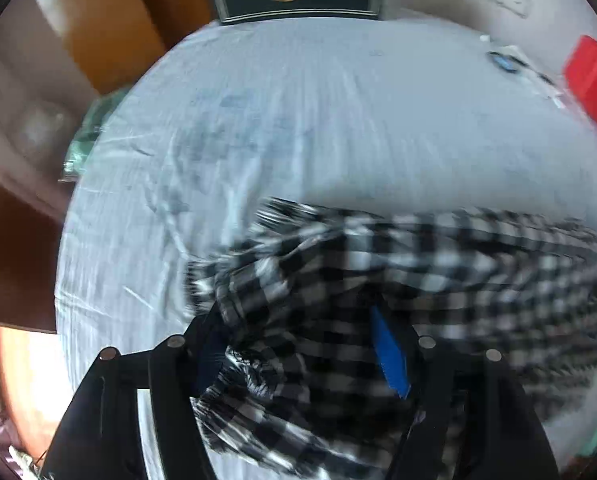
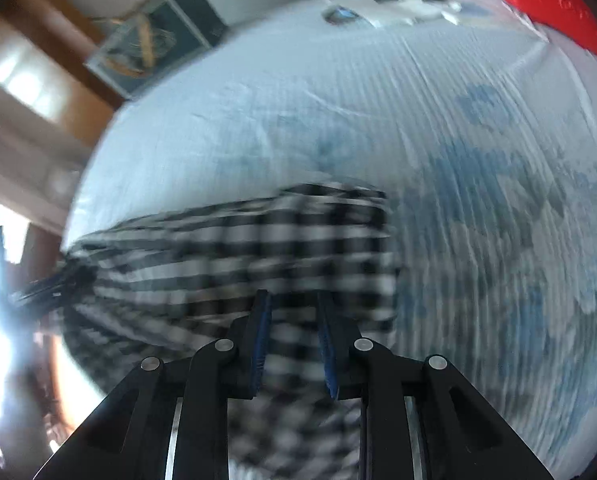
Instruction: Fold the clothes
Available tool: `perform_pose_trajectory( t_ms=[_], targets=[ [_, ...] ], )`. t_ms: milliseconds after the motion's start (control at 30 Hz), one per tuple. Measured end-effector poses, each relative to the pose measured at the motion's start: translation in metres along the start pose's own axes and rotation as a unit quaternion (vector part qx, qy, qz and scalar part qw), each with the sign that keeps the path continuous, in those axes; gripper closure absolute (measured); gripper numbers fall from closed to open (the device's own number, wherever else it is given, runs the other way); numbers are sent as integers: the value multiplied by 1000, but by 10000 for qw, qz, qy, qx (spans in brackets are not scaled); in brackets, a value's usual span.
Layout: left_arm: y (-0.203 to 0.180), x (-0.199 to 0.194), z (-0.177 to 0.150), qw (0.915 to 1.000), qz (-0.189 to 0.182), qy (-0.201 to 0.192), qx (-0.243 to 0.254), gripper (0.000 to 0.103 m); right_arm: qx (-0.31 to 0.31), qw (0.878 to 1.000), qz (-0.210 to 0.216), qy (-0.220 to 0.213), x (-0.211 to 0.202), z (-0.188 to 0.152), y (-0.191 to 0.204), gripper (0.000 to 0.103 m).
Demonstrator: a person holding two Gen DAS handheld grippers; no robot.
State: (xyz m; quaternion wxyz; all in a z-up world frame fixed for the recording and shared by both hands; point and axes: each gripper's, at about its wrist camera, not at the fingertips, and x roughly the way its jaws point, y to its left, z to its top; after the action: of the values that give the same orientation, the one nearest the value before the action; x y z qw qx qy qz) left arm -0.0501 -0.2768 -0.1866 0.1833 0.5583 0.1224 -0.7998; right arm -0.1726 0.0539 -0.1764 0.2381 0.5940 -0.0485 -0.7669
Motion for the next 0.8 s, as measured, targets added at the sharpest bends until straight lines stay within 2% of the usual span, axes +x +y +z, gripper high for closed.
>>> perform_pose_trajectory(
  t_ms=[33,100,133,200,300,367,433,500,567,633,700,800],
  targets=[
    [4,6,2,10000,33,32,-48,29,37,10000,-64,39,4,1,-3,80],
    [11,14,4,9997,-24,128,-188,23,112,9997,-188,112,11,4,-8,81],
    [16,10,2,9993,-178,151,-288,23,167,9994,-300,105,6,2,-7,81],
    [25,-6,-5,9978,-491,101,-423,23,127,9995,-248,-124,-15,-7,1,79],
    [29,-44,-25,9932,-1072,-193,-414,23,-5,9994,-98,-328,-47,-31,12,68],
    [21,-67,-36,9899,-1333,-392,-266,23,7,9994,-59,-326,-58,-50,14,68],
    [8,-82,-45,9879,-1434,-587,-4,23,54,9995,-81,-284,-62,-66,13,68],
    [-5,-81,-50,9854,-1556,-649,244,23,82,9994,-163,-291,-62,-74,11,68],
    [-18,-67,-54,9875,-1451,-426,439,23,195,9991,-187,-315,-56,-79,11,62],
    [-25,-44,-58,9911,-1217,-132,520,23,313,9990,-133,-307,-44,-82,9,41],
    [-26,-22,-63,9929,-1052,165,528,23,441,9987,-59,-232,-30,-86,6,38],
    [-31,-10,-68,9934,-933,165,652,21,511,9983,-164,-219,-18,-92,1,37]
  ],
)
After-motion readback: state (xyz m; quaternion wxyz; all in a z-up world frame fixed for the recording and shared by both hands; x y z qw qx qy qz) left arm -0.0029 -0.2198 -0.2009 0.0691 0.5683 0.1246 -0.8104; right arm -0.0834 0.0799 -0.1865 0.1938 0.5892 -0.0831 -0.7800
